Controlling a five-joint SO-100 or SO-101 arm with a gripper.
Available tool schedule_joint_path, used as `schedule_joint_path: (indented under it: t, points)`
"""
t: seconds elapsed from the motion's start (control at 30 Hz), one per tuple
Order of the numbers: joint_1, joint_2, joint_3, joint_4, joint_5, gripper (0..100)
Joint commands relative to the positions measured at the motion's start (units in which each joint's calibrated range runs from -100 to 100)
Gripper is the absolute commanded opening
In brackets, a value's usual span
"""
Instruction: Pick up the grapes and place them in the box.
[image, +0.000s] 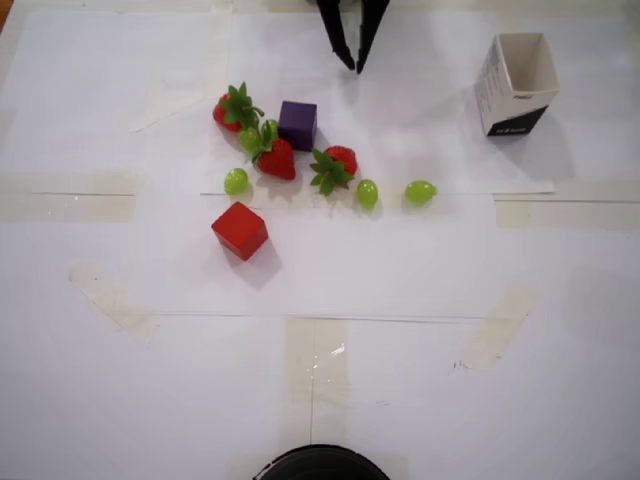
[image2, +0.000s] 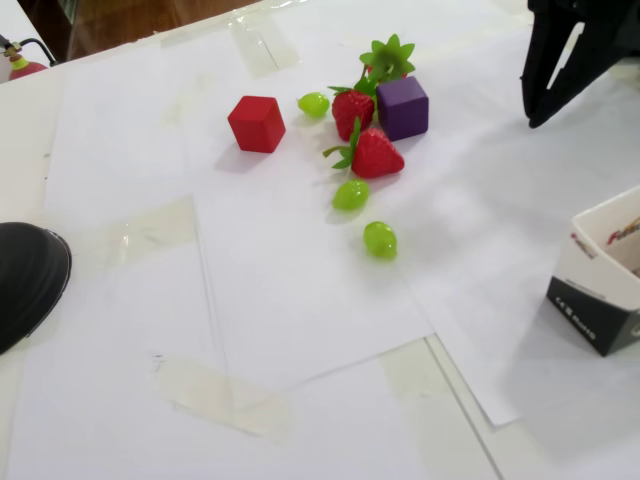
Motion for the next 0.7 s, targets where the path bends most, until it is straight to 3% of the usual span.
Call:
schedule_joint_path:
  t: [0.0,0.47,0.67]
  points:
    - [0.07,-0.68,0.00,0.25,0.29,0]
    - [1.98,-0.68,-1.91,-0.81,0.15,0]
    - [2.12,11.70,-23.73,6.62,0.29,0]
